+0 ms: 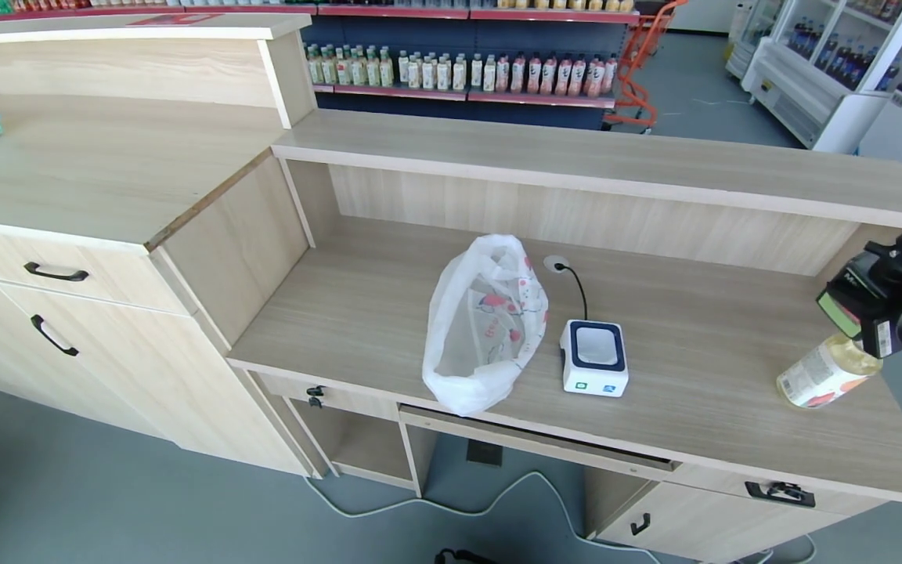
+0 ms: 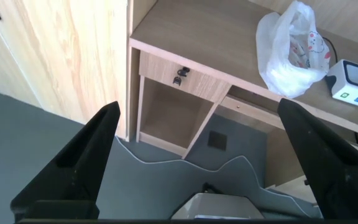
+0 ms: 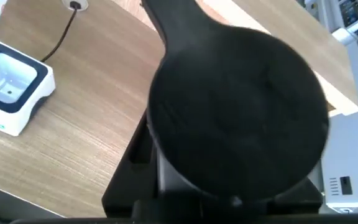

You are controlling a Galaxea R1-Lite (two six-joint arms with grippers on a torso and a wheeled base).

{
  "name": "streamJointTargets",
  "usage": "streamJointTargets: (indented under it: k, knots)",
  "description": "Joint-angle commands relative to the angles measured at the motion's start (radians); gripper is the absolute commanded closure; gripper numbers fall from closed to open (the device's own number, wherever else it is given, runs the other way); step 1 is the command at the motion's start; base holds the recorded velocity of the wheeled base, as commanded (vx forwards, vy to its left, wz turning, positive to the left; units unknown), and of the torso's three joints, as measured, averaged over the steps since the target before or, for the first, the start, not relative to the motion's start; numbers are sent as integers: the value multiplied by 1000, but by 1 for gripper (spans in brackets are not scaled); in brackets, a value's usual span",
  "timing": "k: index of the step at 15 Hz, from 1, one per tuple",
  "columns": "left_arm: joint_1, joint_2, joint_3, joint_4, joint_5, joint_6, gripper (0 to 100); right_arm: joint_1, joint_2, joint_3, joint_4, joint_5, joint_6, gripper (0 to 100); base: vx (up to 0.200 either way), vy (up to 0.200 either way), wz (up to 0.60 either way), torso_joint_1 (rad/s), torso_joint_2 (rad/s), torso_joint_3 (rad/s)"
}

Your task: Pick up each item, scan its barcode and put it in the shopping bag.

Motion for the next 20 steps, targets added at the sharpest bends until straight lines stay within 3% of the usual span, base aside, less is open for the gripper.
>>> streamJointTargets:
  k: [1, 4, 7, 10, 14, 20]
  knots:
    - [0, 0, 0, 0, 0, -1, 0, -16, -77, 12, -7, 0, -8, 100, 0, 0, 600, 7, -2, 2]
    - [0, 0, 0, 0, 0, -1, 0, 102, -30, -26, -97, -35, -16, 100, 0, 0, 600, 2, 4, 2]
    - [0, 0, 0, 0, 0, -1, 0, 309, 111, -173, -131, -202, -14, 100, 0, 0, 600, 4, 4, -2]
    - [0, 0, 0, 0, 0, -1, 0, 410, 249, -155, -136, -204, 49, 100, 0, 0, 200, 1, 1, 1]
    - [0, 0, 0, 0, 0, -1, 0, 478, 412, -164, -136, -204, 260, 100, 0, 0, 0, 0, 0, 0]
    - [0, 0, 0, 0, 0, -1, 0, 504, 555, -227, -136, -202, 312, 100, 0, 0, 0, 0, 0, 0]
